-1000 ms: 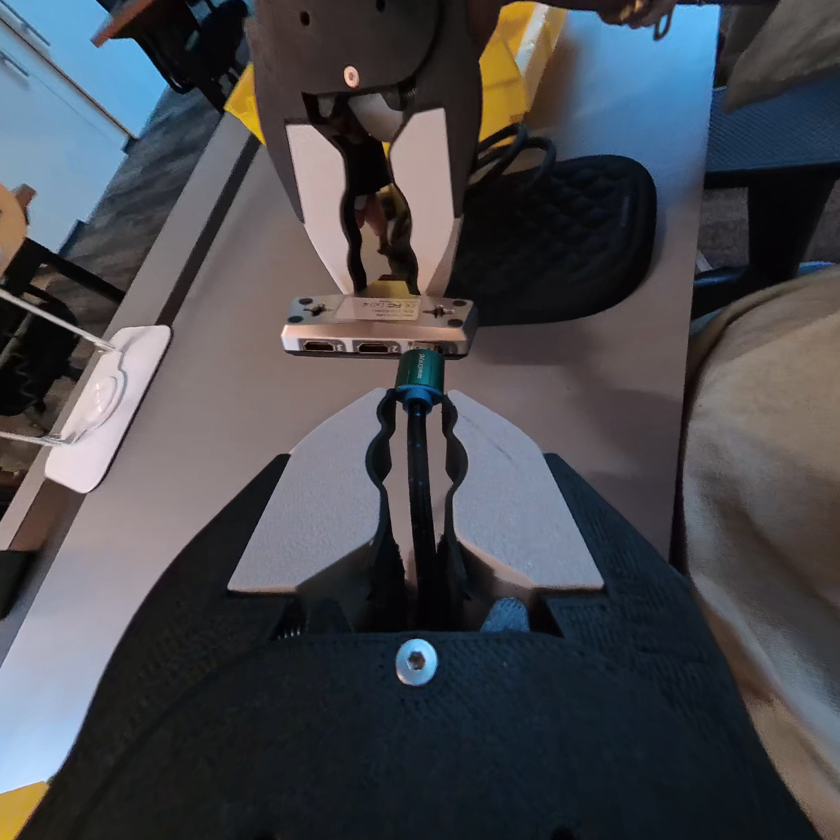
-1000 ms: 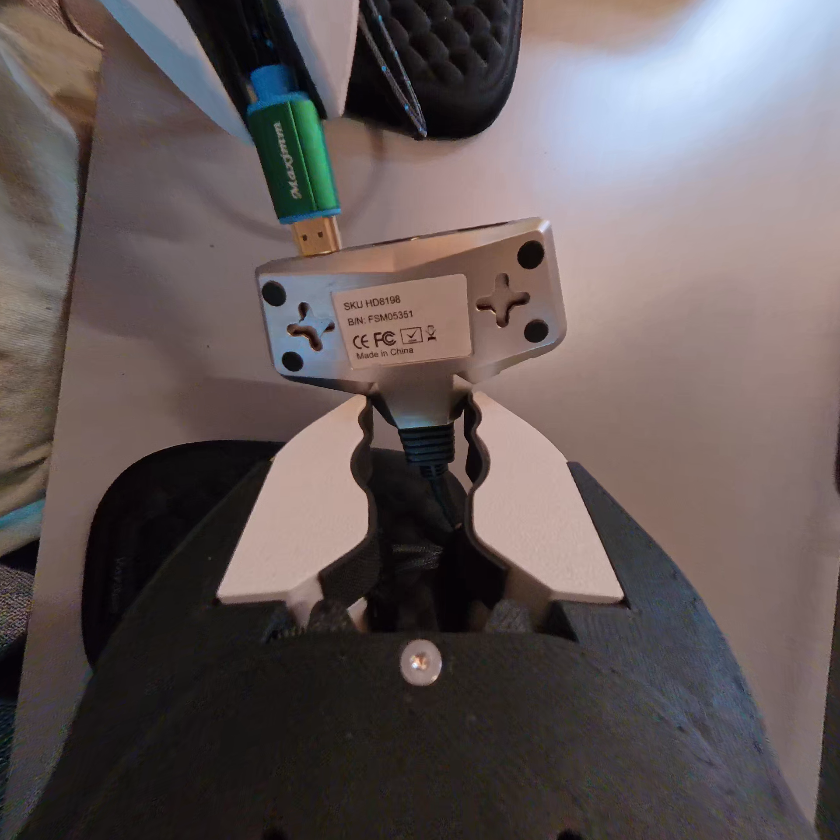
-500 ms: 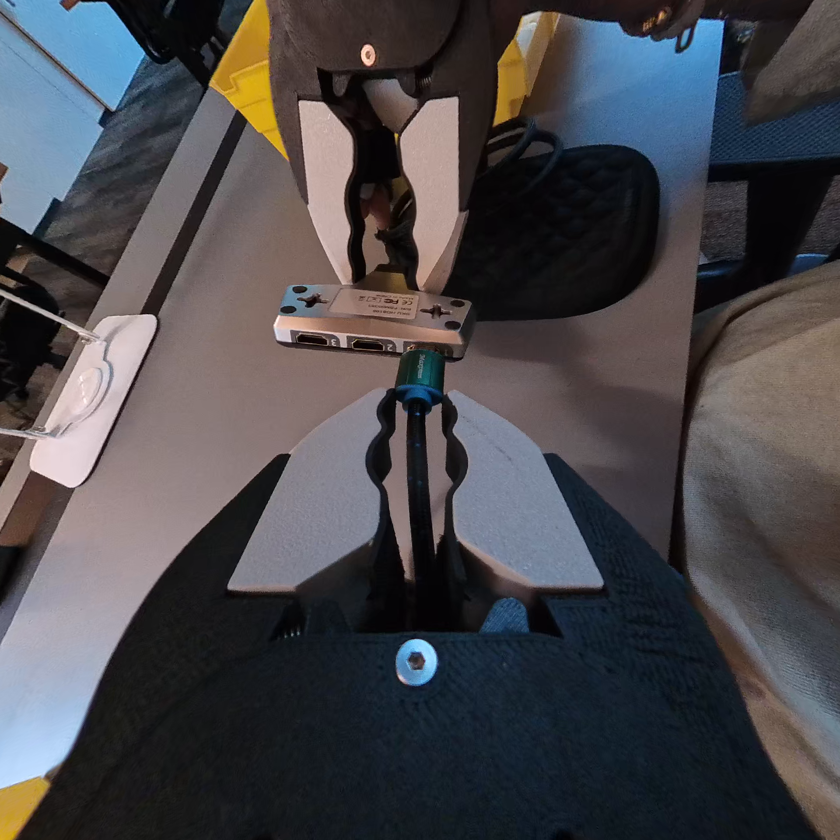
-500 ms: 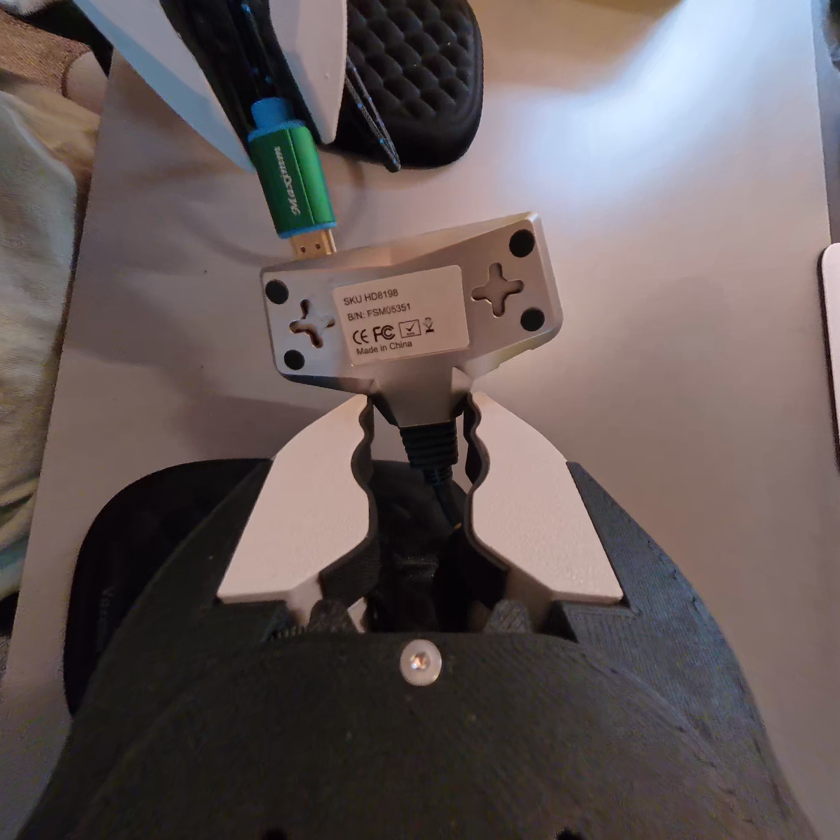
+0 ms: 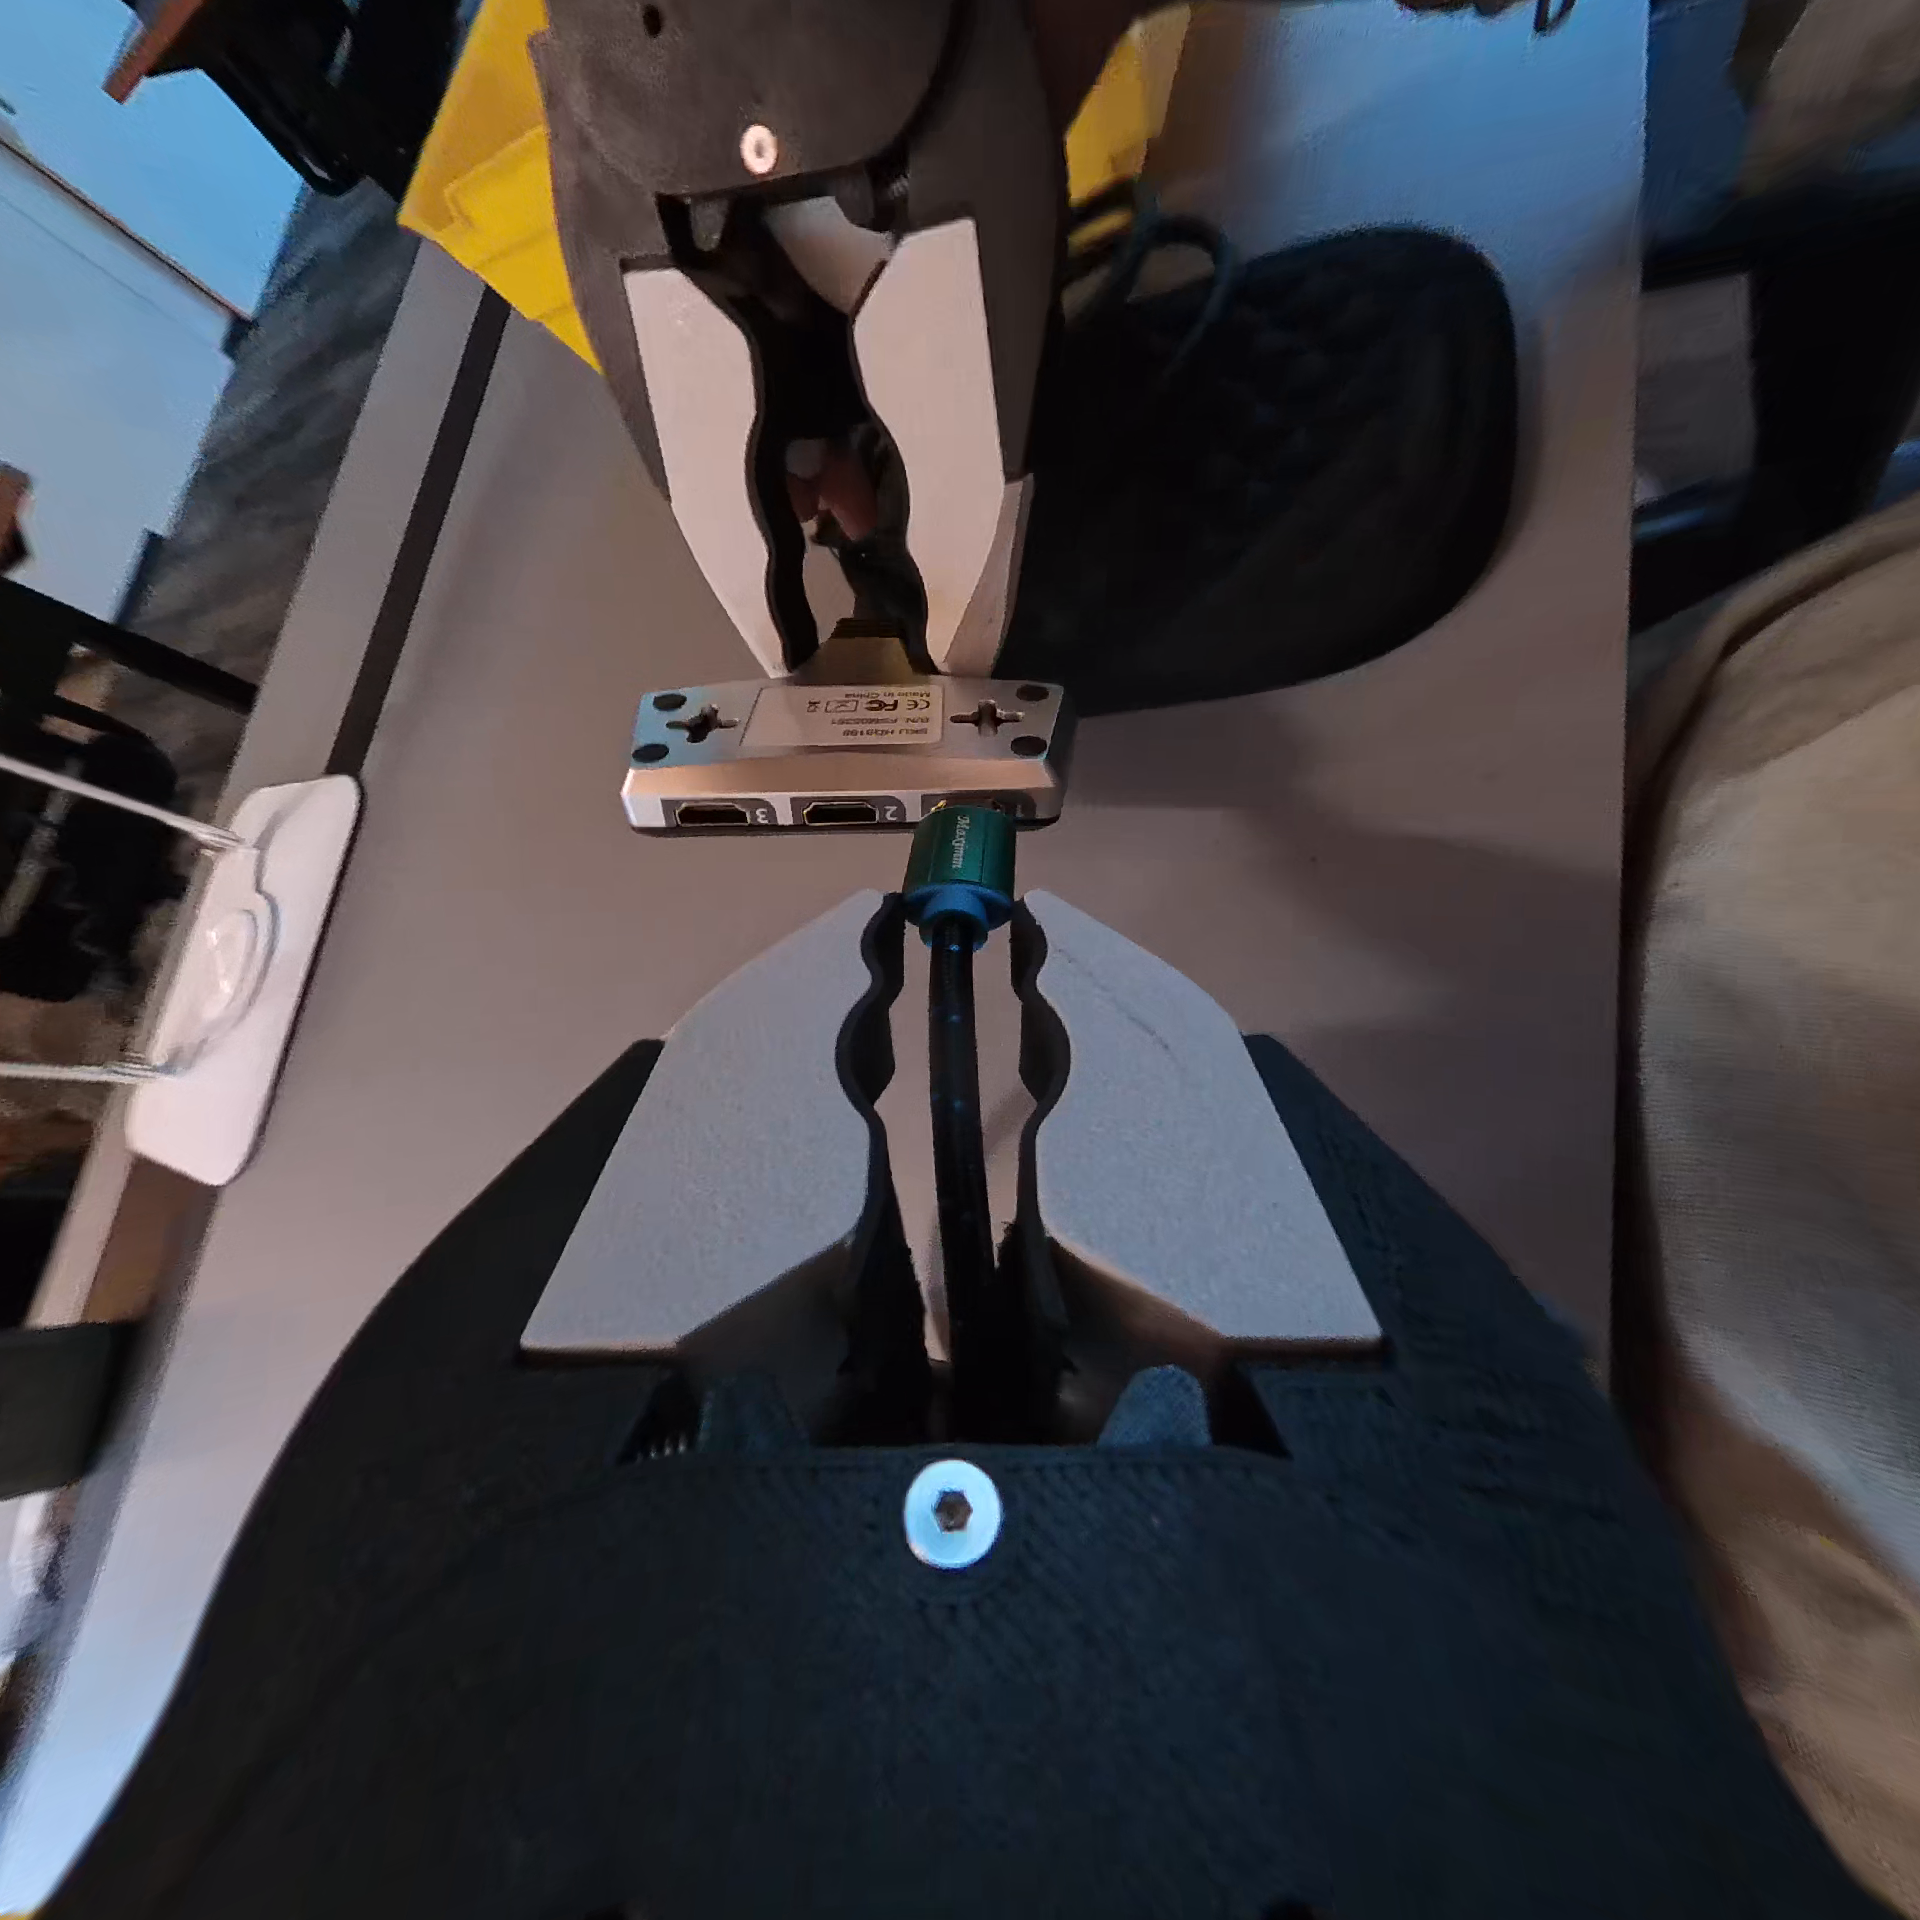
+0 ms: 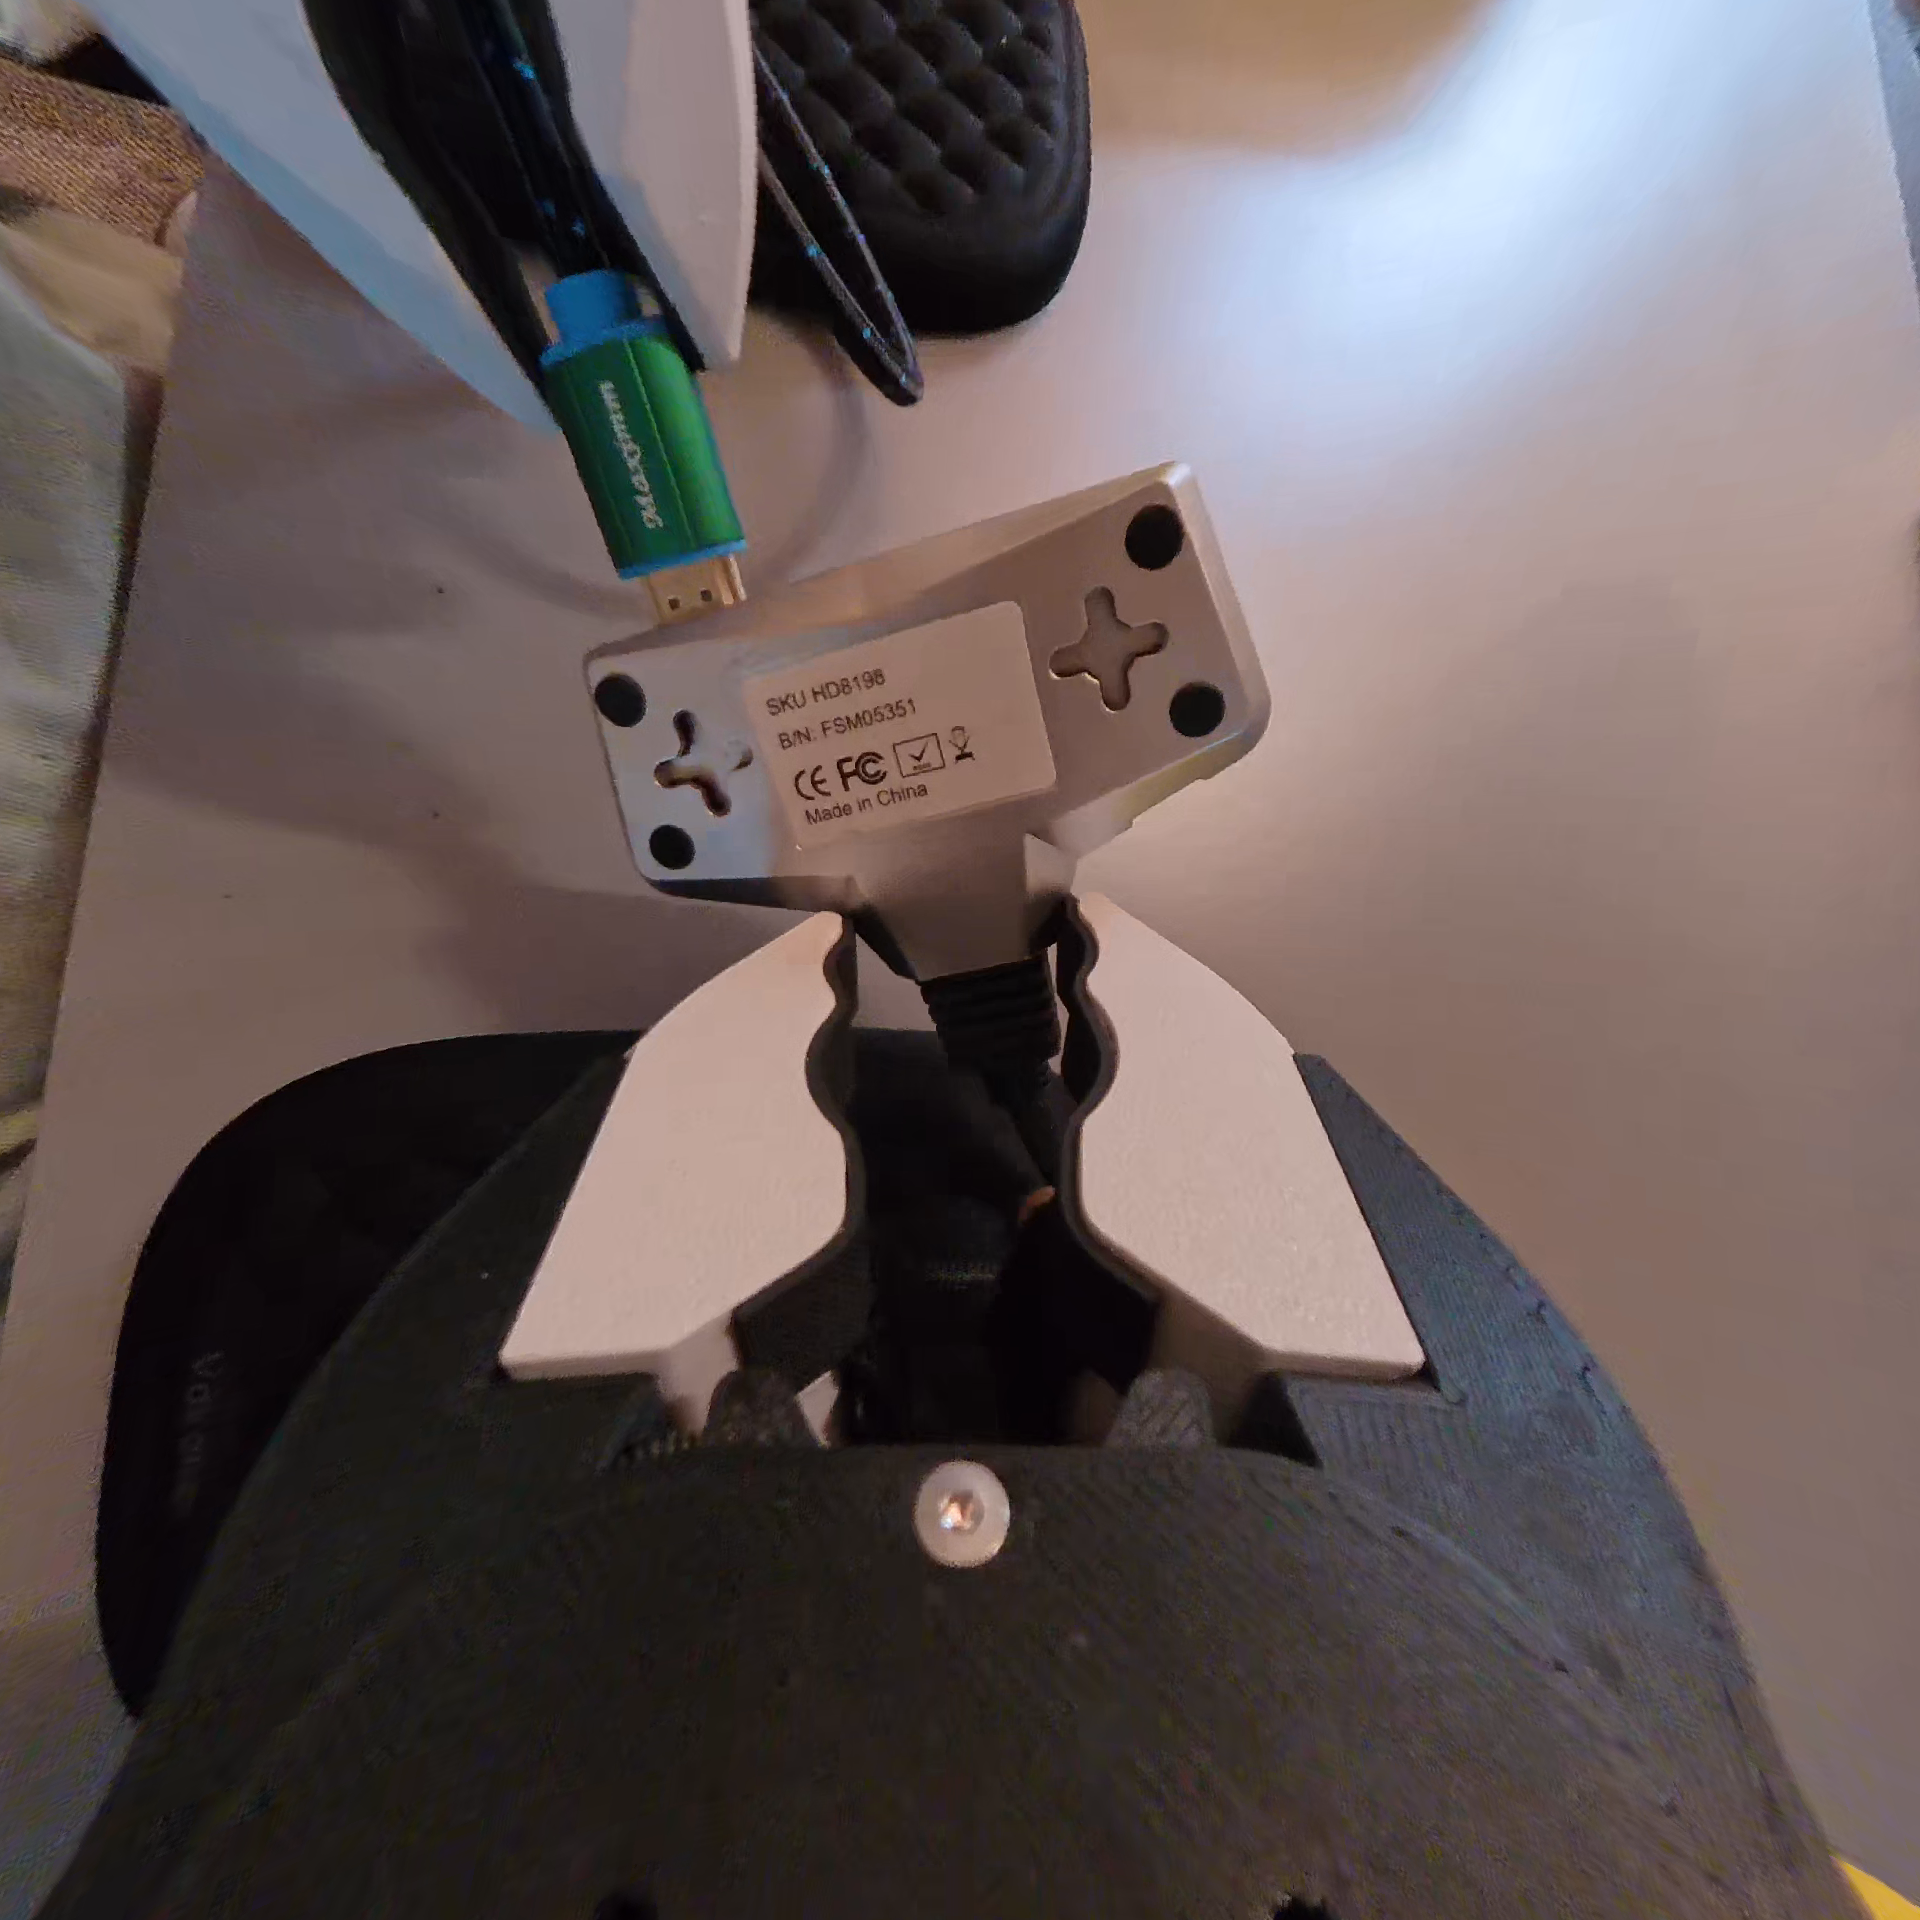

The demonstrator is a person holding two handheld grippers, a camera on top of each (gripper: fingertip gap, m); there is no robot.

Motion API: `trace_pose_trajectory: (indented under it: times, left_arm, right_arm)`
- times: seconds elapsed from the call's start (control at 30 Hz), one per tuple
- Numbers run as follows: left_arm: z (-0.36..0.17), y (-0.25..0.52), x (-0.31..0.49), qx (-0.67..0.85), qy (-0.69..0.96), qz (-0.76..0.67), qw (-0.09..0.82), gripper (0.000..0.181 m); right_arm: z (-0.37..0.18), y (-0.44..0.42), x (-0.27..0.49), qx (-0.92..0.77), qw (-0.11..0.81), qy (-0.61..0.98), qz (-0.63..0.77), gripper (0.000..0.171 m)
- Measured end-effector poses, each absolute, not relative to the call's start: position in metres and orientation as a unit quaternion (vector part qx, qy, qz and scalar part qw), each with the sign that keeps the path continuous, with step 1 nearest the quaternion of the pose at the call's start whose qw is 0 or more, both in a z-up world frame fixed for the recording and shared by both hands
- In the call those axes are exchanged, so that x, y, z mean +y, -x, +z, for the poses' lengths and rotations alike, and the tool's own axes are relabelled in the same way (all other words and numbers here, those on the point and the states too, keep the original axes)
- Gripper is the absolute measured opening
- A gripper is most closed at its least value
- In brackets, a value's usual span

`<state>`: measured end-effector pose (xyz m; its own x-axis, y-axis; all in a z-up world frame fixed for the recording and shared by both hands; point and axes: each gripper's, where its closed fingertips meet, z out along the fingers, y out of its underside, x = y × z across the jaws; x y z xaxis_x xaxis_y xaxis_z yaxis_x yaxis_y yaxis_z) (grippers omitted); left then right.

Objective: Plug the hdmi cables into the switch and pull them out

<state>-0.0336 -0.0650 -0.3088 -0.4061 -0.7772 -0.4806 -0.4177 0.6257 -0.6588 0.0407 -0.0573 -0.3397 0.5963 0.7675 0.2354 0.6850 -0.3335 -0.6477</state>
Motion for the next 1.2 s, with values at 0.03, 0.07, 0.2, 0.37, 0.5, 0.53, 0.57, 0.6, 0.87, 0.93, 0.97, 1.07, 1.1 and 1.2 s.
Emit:
trace_pose_trajectory:
  times: [0.03, 0.07, 0.2, 0.37, 0.5, 0.53, 0.57, 0.6, 0.87, 0.93, 0.97, 1.07, 1.1, 1.2]
  left_arm:
    - [-0.312, 0.033, -0.067, 0.815, 0.357, -0.206, 0.408, 0.019]
    - [-0.315, 0.033, -0.069, 0.82, 0.343, -0.189, 0.417, 0.019]
    - [-0.319, 0.029, -0.075, 0.82, 0.307, -0.197, 0.442, 0.02]
    - [-0.327, 0.026, -0.076, 0.809, 0.327, -0.238, 0.427, 0.02]
    - [-0.332, 0.024, -0.077, 0.809, 0.322, -0.226, 0.437, 0.02]
    - [-0.333, 0.025, -0.076, 0.809, 0.322, -0.224, 0.439, 0.02]
    - [-0.333, 0.025, -0.075, 0.807, 0.321, -0.224, 0.442, 0.02]
    - [-0.334, 0.026, -0.074, 0.808, 0.318, -0.224, 0.443, 0.02]
    - [-0.341, 0.025, -0.07, 0.808, 0.293, -0.198, 0.471, 0.02]
    - [-0.343, 0.027, -0.069, 0.808, 0.283, -0.198, 0.476, 0.02]
    - [-0.342, 0.029, -0.07, 0.806, 0.279, -0.205, 0.48, 0.02]
    - [-0.322, 0.037, -0.076, 0.779, 0.257, -0.273, 0.503, 0.02]
    - [-0.313, 0.041, -0.082, 0.769, 0.239, -0.304, 0.508, 0.02]
    - [-0.295, 0.048, -0.091, 0.765, 0.213, -0.32, 0.517, 0.02]
  right_arm:
    - [-0.343, -0.041, -0.058, -0.446, 0.364, 0.816, 0.053, 0.037]
    - [-0.346, -0.041, -0.06, -0.447, 0.359, 0.818, 0.05, 0.037]
    - [-0.348, -0.041, -0.064, -0.452, 0.356, 0.816, 0.051, 0.037]
    - [-0.351, -0.041, -0.064, -0.44, 0.37, 0.816, 0.062, 0.037]
    - [-0.355, -0.044, -0.063, -0.44, 0.371, 0.817, 0.043, 0.037]
    - [-0.356, -0.044, -0.063, -0.441, 0.374, 0.815, 0.041, 0.037]
    - [-0.356, -0.044, -0.063, -0.447, 0.38, 0.809, 0.032, 0.037]
    - [-0.356, -0.044, -0.062, -0.461, 0.383, 0.8, 0.014, 0.038]
    - [-0.365, -0.036, -0.058, -0.523, 0.419, 0.742, 0.003, 0.061]
    - [-0.359, -0.039, -0.055, -0.53, 0.439, 0.726, -0.011, 0.041]
    - [-0.359, -0.037, -0.056, -0.524, 0.443, 0.727, 0.006, 0.041]
    - [-0.343, -0.025, -0.064, -0.504, 0.475, 0.717, 0.081, 0.04]
    - [-0.335, -0.019, -0.07, -0.499, 0.483, 0.71, 0.119, 0.04]
    - [-0.318, -0.007, -0.08, -0.483, 0.499, 0.696, 0.182, 0.04]
